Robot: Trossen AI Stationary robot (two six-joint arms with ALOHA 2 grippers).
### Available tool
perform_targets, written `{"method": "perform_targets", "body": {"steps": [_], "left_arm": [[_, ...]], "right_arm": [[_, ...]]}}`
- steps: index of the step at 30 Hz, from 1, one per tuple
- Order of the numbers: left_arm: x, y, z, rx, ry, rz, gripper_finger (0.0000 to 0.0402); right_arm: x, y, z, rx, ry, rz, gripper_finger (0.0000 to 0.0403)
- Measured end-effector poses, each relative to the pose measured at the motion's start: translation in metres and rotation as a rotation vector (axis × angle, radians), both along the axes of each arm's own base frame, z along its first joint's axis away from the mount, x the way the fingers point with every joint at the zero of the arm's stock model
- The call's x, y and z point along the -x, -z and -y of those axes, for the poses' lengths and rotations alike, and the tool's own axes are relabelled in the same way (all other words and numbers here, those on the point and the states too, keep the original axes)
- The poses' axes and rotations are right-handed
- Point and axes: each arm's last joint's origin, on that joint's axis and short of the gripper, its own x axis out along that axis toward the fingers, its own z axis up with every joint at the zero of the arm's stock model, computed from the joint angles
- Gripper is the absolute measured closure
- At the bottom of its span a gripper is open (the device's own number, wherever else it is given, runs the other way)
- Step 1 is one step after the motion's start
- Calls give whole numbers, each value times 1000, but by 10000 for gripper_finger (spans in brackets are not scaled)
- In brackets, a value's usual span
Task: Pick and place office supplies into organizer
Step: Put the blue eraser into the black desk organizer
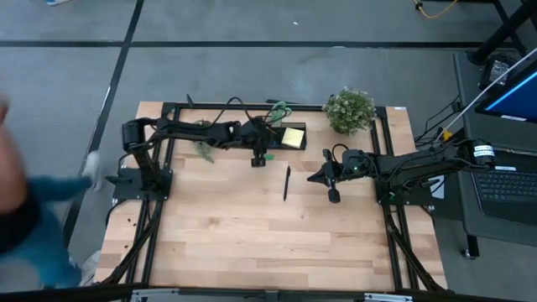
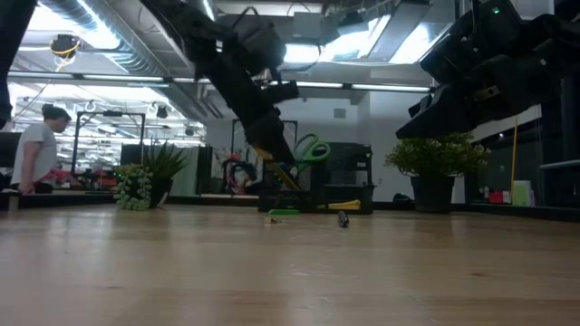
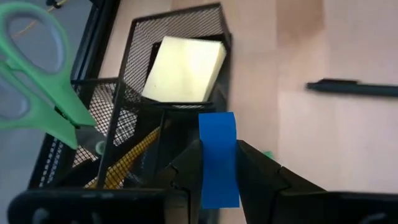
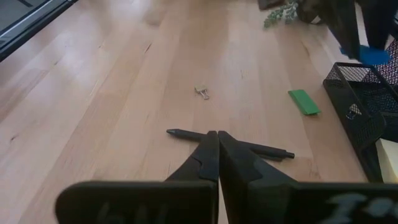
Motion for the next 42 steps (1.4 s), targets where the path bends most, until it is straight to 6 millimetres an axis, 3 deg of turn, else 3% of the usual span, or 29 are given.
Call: {"method": "perform_targets", "body": {"steps": [8, 17, 42], "left_arm": [[-2, 17, -21, -26, -27, -16, 322], [-2, 35, -29, -10, -38, -72, 322], [-2, 36, -29, -4, -43, -70, 310]], "right_arm": [[0, 0, 0, 0, 0, 0, 397], [0, 0, 0, 0, 0, 0, 397], [0, 0, 0, -1, 0, 0, 397]]}}
